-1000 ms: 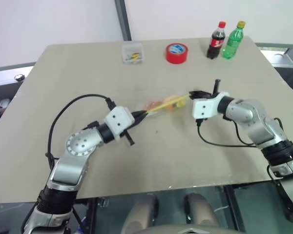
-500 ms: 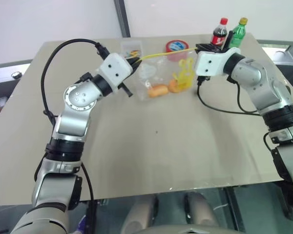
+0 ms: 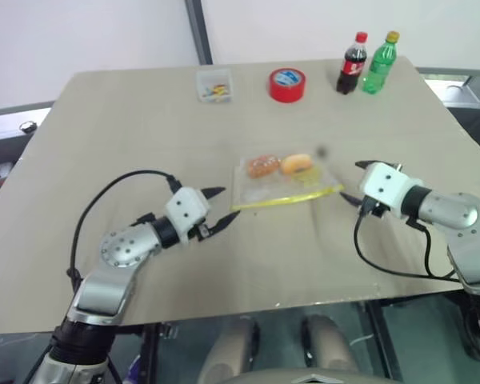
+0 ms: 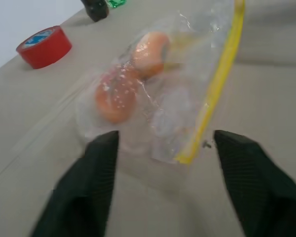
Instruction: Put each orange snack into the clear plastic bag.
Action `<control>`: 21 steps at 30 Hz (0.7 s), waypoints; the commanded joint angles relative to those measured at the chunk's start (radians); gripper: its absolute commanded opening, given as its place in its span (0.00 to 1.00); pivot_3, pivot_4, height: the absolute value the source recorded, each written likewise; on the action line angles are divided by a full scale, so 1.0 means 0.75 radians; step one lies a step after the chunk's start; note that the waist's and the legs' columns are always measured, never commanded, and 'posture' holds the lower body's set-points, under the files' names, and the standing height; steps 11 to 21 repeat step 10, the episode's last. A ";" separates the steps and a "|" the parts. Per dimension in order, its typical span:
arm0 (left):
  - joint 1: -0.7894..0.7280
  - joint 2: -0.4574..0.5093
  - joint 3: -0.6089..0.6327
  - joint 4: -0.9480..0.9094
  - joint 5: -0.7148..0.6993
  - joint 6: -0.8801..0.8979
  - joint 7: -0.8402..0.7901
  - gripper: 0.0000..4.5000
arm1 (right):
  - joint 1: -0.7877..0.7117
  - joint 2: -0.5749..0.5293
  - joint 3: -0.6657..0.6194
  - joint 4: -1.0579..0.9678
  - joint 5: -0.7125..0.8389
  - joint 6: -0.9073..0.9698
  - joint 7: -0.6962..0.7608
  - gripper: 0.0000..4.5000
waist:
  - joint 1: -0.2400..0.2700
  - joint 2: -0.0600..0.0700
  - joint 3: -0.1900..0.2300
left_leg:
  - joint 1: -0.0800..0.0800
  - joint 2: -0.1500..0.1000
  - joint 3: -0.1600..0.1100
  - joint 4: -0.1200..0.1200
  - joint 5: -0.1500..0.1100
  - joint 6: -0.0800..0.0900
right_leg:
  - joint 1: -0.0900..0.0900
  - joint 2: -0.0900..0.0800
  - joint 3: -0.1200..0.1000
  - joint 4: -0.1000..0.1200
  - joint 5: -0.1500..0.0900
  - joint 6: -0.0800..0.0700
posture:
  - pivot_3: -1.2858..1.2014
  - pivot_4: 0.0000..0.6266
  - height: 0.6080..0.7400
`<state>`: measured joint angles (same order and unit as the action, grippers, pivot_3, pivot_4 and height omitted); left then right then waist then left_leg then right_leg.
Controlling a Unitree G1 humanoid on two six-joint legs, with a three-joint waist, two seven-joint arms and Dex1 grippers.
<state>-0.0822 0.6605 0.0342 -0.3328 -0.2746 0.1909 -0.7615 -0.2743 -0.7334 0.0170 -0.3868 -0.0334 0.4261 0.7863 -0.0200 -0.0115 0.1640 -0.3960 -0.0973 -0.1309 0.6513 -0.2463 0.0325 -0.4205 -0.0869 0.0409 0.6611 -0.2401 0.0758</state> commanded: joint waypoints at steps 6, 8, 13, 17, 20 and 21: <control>0.256 0.118 0.366 -0.158 -0.368 0.294 -0.110 0.98 | 0.267 -0.034 -0.404 -0.203 0.431 0.208 0.151 1.00 | 0.015 0.000 0.000 | 0.000 0.000 -0.001 0.000 0.000 0.001 | 0.002 0.000 -0.001 -0.003 0.000 0.000 | 0.52 0.24 1.00; 0.298 0.140 0.424 -0.169 -0.432 0.342 -0.137 0.98 | 0.312 -0.047 -0.451 -0.233 0.490 0.232 0.160 1.00 | 0.015 0.000 0.000 | 0.000 0.001 -0.001 0.000 -0.001 0.001 | 0.002 -0.001 -0.001 -0.003 0.000 0.000 | 0.52 0.24 1.00; 0.313 0.156 0.434 -0.171 -0.447 0.357 -0.154 0.98 | 0.332 -0.053 -0.470 -0.246 0.524 0.249 0.145 1.00 | 0.014 0.000 0.000 | 0.001 0.001 -0.001 0.000 -0.001 0.001 | 0.002 -0.001 -0.001 -0.003 0.000 0.000 | 0.52 0.24 1.00; 0.313 0.156 0.434 -0.171 -0.447 0.357 -0.154 0.98 | 0.332 -0.053 -0.470 -0.246 0.524 0.249 0.145 1.00 | 0.014 0.000 0.000 | 0.001 0.001 -0.001 0.000 -0.001 0.001 | 0.002 -0.001 -0.001 -0.003 0.000 0.000 | 0.52 0.24 1.00; 0.313 0.156 0.434 -0.171 -0.447 0.357 -0.154 0.98 | 0.332 -0.053 -0.470 -0.246 0.524 0.249 0.145 1.00 | 0.014 0.000 0.000 | 0.001 0.001 -0.001 0.000 -0.001 0.001 | 0.002 -0.001 -0.001 -0.003 0.000 0.000 | 0.52 0.24 1.00; 0.313 0.156 0.434 -0.171 -0.447 0.357 -0.154 0.98 | 0.332 -0.053 -0.470 -0.246 0.524 0.249 0.145 1.00 | 0.014 0.000 0.000 | 0.001 0.001 -0.001 0.000 -0.001 0.001 | 0.002 -0.001 -0.001 -0.003 0.000 0.000 | 0.52 0.24 1.00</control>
